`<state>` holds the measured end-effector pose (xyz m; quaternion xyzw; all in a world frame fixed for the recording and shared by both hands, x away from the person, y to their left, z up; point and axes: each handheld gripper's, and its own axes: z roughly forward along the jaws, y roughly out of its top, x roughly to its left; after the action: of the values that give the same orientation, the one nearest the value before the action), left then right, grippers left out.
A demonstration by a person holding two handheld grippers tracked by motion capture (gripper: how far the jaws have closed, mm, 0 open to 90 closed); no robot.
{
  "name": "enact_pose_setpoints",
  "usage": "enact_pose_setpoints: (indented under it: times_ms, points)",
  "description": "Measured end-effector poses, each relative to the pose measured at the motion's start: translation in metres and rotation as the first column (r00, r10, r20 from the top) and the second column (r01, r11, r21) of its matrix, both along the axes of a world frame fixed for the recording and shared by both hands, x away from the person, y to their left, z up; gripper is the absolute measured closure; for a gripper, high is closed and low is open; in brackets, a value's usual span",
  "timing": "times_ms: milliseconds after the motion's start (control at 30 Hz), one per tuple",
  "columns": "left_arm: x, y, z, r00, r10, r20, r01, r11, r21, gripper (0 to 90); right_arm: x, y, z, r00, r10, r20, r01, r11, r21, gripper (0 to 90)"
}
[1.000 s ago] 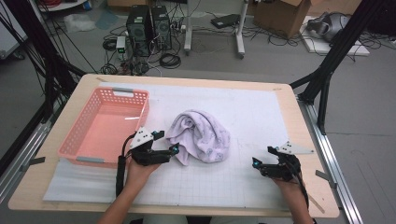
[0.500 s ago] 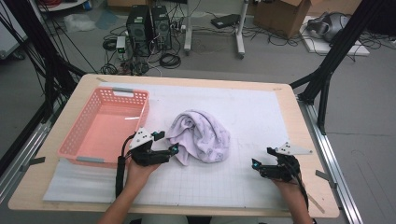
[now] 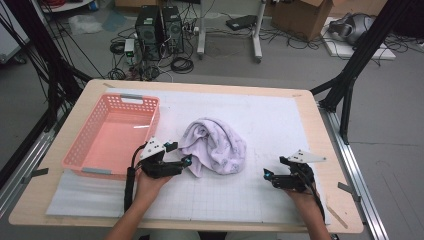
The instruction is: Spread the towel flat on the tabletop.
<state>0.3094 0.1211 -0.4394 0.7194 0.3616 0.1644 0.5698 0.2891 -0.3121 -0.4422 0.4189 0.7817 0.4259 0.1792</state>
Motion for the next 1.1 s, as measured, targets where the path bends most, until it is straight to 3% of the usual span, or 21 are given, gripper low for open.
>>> enact_pose_setpoints:
  times_ms: [133, 300, 400, 433, 500, 567, 633, 733, 833, 1033, 1100]
  points:
    - [0.0, -0.001, -0.001, 0.9999, 0.005, -0.014, -0.005, 0.9999, 0.014, 25.9, 0.01, 0.019, -0.002, 0.9963, 0.046, -0.073, -0.044, 0.999, 0.023, 16.9]
    - [0.002, -0.002, -0.003, 0.9997, 0.005, -0.025, -0.004, 0.9996, 0.028, 26.0, 0.025, 0.055, -0.002, 0.9852, 0.129, -0.113, -0.125, 0.991, 0.041, 29.9]
    - [0.002, -0.002, -0.004, 0.9997, 0.006, -0.025, -0.005, 0.9994, 0.034, 27.1, 0.035, 0.081, -0.005, 0.9803, 0.137, -0.142, -0.138, 0.99, 0.003, 33.8]
    - [0.003, -0.001, -0.004, 0.9997, 0.006, -0.023, -0.005, 0.9992, 0.04, 28.3, 0.038, 0.087, -0.006, 0.9824, 0.127, -0.137, -0.13, 0.991, -0.014, 34.6]
    - [0.003, -0.001, -0.004, 0.9996, 0.007, -0.028, -0.005, 0.999, 0.043, 28.4, 0.041, 0.094, -0.005, 0.9861, 0.115, -0.119, -0.121, 0.992, -0.037, 48.8]
    - [0.003, -0.001, -0.005, 0.9995, 0.007, -0.031, -0.006, 0.9989, 0.046, 28.4, 0.042, 0.095, -0.005, 0.9828, 0.138, -0.123, -0.142, 0.989, -0.027, 70.5]
    - [0.003, -0.001, -0.005, 0.9993, 0.008, -0.035, -0.007, 0.9988, 0.047, 28.4, 0.04, 0.094, -0.003, 0.9798, 0.163, -0.116, -0.168, 0.985, -0.041, 78.2]
    - [0.003, -0.001, -0.005, 0.9991, 0.012, -0.039, -0.01, 0.9987, 0.049, 28.4, 0.029, 0.082, 0.01, 0.9825, 0.172, -0.071, -0.177, 0.982, -0.07, 79.6]
    - [0.004, -0.001, -0.006, 0.9989, 0.012, -0.044, -0.01, 0.9986, 0.052, 28.3, 0.012, 0.054, 0.021, 0.9893, 0.143, -0.03, -0.145, 0.984, -0.105, 79.9]
    - [0.003, -0.002, -0.006, 0.999, 0.013, -0.044, -0.011, 0.9984, 0.055, 28.3, -0.021, -0.011, 0.022, 0.9974, 0.045, -0.056, -0.05, 0.995, -0.089, 79.8]
    - [0.003, -0.002, -0.005, 0.9989, 0.021, -0.042, -0.018, 0.9985, 0.052, 28.3, -0.03, -0.022, 0.02, 0.9979, 0.019, -0.062, -0.026, 0.994, -0.102, 79.8]
